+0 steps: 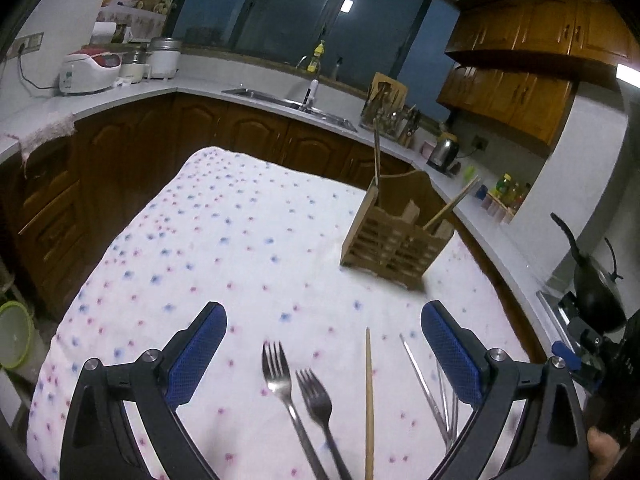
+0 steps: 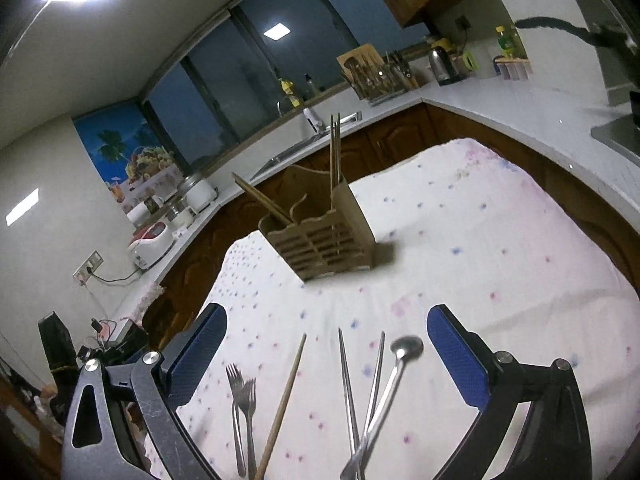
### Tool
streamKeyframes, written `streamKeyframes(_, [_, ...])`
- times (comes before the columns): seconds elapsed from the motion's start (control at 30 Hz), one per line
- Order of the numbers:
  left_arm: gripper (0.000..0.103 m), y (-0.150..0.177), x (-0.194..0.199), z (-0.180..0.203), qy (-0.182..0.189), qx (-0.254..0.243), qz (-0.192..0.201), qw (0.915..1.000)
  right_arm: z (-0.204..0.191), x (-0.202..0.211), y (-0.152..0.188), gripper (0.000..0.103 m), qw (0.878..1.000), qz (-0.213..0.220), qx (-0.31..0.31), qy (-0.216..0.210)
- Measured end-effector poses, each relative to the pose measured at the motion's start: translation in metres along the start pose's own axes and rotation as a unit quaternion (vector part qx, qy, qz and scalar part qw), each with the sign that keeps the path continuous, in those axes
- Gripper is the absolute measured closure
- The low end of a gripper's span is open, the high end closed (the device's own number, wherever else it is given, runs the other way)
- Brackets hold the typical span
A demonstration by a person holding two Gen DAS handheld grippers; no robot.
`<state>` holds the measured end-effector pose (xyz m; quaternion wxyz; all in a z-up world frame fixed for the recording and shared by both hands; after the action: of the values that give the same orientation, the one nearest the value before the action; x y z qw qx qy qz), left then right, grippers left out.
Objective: Organize utensils
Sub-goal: 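Move both grippers back over the remaining utensils on the cloth, then grasp a wooden chopstick with the left gripper while the right gripper grasps the silver spoon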
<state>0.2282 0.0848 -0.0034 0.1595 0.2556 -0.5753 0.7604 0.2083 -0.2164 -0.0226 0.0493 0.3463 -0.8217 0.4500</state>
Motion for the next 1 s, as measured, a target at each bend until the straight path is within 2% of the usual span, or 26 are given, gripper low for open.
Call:
streamKeyframes(0.37, [0.004,0.029,0.006,0.0,-0.003,-0.011,-0.03,0.9995,0.016,0.007,0.037,0.002,0.999,-0.022,-0.016,0.022])
streamKeyframes(0.8, [0.004,0.038,-0.008,0.015,-0.013,-0.035,-0.06,0.9975,0.028,-0.007,0.057,0.003,0.998,-0.052,-0.015,0.044])
streamKeyframes(1.0, [0.005,0.041,-0.02,0.028,-0.019,-0.057,-0.073,0.9955,0.029,-0.017,0.062,0.013,0.996,-0.075,0.002,0.055])
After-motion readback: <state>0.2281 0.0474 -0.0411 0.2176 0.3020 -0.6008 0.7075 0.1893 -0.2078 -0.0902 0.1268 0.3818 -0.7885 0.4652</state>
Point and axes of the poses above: each gripper's, at about its wrist camera, not at the fingertips, and x roughly against the way its jaws point, z to its right, y to its underside, the point moved 9 cm from there along -x, roughly the way its jaws point, and after that the axes turned 13 degrees about -y, right-handed, at the moved point
